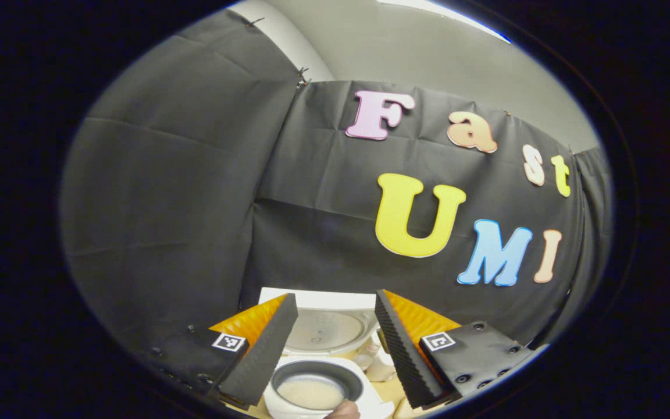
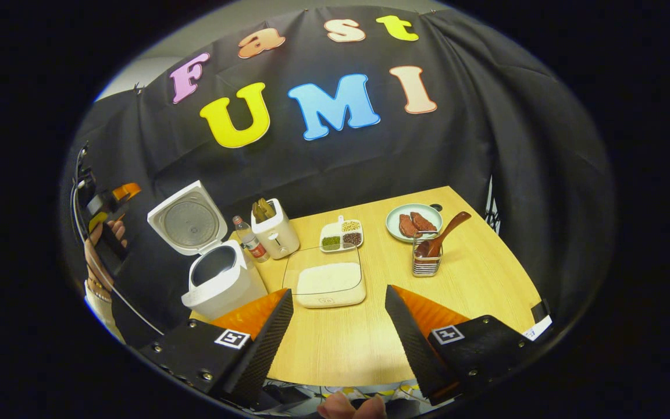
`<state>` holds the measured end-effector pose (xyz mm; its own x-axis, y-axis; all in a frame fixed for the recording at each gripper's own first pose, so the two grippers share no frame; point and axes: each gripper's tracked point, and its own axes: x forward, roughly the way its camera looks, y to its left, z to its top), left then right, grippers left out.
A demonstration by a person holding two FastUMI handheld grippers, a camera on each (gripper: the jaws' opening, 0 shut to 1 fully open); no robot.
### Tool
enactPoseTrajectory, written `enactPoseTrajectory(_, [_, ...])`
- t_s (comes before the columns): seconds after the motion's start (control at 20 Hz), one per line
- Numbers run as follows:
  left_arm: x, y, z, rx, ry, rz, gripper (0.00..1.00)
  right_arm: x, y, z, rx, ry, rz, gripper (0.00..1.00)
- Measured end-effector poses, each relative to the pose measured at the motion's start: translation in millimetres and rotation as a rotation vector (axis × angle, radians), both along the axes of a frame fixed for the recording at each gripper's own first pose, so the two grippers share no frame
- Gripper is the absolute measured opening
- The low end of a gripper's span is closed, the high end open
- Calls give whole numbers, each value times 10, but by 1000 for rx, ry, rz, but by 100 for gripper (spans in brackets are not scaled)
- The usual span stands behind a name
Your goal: Close the left gripper, press the button to open the rice cooker; take a wooden spoon from the chopstick holder with the right hand, scoop a spoonful of rice and pour it into the rice cooker, then put the wooden spoon back into the chopstick holder.
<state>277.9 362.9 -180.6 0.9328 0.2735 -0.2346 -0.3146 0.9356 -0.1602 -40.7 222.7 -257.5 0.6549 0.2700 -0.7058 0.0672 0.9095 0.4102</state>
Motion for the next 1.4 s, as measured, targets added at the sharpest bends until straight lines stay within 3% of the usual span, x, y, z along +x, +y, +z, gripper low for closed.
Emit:
enactPoseTrajectory(0.25, [640,144,-292,-17,45,32,94,-33,-22,-3,-32,12,26,98])
enactPoseTrajectory(0.35, [858,211,-310,21,48,38,92,-39,-32,19,-31,12,19,98])
enactPoseTrajectory(0.45, [1090,301,-321,68,55,38,96,-103,-42,14,-47,11,29,98])
enactPoseTrajectory(0.5, [1191,323,-366,66,73,33,92,-158,-16,-13,-55,17,41,98])
enactPoseTrajectory(0.6, [1341,430,-455,45,94,58,96,-268,35,-64,-69,32,68,98])
enactPoseTrajectory(0.75, [1552,572,-685,31,153,83,92,-366,101,-97,-70,48,96,98])
enactPoseTrajectory(0.85, [1572,576,-986,24,244,85,96,-380,103,-123,-61,59,98,98])
enactPoseTrajectory(1.0, [1509,664,-1045,154,297,81,93,-392,77,-144,-47,74,82,98])
enactPoseTrajectory(1.4, [1018,274,-1213,166,233,18,89,-415,107,-156,-1,91,75,98])
